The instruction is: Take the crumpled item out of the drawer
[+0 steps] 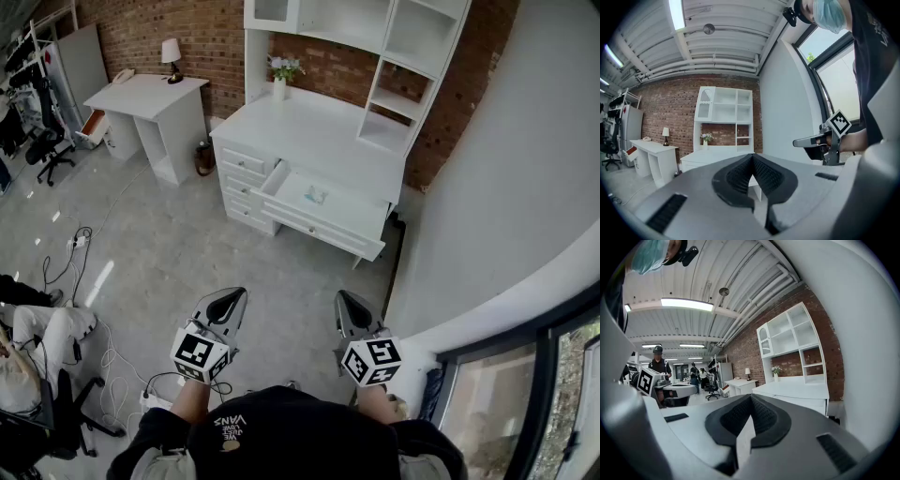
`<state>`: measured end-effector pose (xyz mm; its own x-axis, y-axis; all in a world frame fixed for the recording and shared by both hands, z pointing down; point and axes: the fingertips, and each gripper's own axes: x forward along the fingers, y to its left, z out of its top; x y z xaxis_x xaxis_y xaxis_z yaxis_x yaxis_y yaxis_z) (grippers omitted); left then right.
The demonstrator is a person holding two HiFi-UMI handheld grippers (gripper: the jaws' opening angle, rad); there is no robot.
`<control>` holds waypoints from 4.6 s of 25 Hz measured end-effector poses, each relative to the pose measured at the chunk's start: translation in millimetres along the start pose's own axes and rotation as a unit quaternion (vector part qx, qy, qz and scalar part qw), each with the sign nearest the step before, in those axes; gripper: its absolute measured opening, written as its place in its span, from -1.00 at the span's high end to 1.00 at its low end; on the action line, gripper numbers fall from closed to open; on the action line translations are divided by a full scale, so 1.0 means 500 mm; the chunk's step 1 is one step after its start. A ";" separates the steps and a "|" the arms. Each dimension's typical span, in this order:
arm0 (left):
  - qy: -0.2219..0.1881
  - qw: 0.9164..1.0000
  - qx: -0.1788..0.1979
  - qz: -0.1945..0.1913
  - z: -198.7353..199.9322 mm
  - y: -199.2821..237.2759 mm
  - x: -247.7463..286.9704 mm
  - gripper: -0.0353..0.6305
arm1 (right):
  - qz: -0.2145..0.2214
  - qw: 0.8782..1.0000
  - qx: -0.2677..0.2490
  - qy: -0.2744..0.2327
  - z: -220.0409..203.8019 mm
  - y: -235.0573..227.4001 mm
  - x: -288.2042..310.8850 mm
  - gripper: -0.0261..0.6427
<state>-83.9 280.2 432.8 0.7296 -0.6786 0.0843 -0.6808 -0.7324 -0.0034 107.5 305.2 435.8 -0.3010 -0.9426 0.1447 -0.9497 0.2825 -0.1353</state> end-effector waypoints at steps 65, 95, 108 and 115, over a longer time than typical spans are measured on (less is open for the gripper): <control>0.007 0.999 -0.029 -0.046 -0.028 0.634 0.515 0.53 | -0.106 0.991 -0.070 0.040 0.076 -0.278 0.760 0.41; 0.017 0.999 -0.038 0.013 -0.031 0.666 0.916 0.53 | 0.020 0.959 -0.174 0.224 -0.178 -0.617 1.135 0.41; 0.042 0.998 -0.038 0.028 -0.063 0.639 0.970 0.53 | 0.068 0.900 -0.210 0.376 -0.428 -0.687 1.151 0.41; 0.052 0.997 -0.045 0.039 -0.083 0.631 0.982 0.53 | 0.108 0.871 -0.240 0.415 -0.502 -0.686 1.164 0.41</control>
<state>56.8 -282.0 514.5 0.6674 -0.7202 0.1895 -0.7411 -0.6671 0.0749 236.3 -295.6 812.6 -0.2469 -0.4614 0.8521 -0.7295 0.6673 0.1500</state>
